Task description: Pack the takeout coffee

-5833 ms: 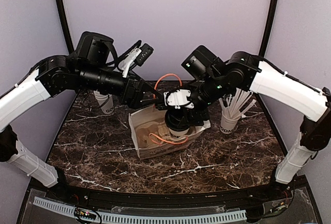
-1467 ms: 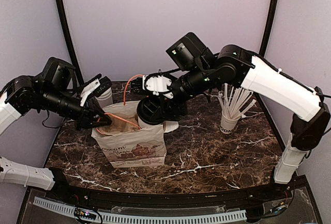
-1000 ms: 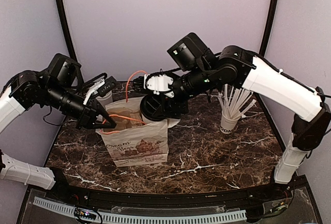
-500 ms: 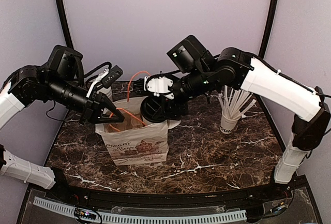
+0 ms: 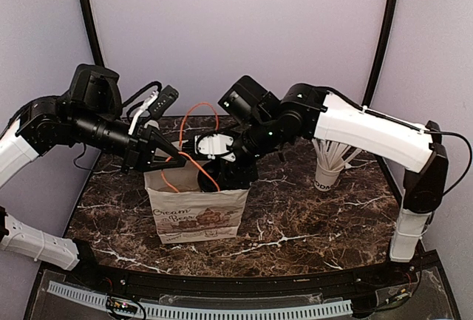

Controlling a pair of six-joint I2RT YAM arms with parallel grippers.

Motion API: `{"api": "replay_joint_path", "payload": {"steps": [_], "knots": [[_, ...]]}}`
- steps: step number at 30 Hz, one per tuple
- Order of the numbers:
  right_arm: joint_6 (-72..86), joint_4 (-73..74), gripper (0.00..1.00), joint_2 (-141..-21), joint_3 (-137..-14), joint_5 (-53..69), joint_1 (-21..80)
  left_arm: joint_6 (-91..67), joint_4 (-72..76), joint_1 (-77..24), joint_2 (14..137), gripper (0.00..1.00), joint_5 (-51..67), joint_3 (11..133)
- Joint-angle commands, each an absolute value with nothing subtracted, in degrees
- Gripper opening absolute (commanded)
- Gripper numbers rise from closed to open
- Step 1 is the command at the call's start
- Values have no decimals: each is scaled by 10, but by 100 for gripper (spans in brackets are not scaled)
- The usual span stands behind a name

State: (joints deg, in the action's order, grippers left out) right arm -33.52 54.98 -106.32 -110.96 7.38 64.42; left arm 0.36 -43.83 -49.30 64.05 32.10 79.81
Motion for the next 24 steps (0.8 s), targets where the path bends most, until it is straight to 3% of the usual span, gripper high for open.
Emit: {"api": "replay_joint_path", "payload": {"steps": [1, 17, 24], "knots": [[-330, 534, 56, -1081, -1097, 95, 641, 3, -413, -495, 631, 6, 330, 781], [-316, 504, 58, -1140, -1070, 121, 641, 9, -413, -495, 615, 8, 302, 734], [-315, 506, 64, -1152, -1072, 115, 642, 6, -413, -496, 601, 8, 295, 716]]}}
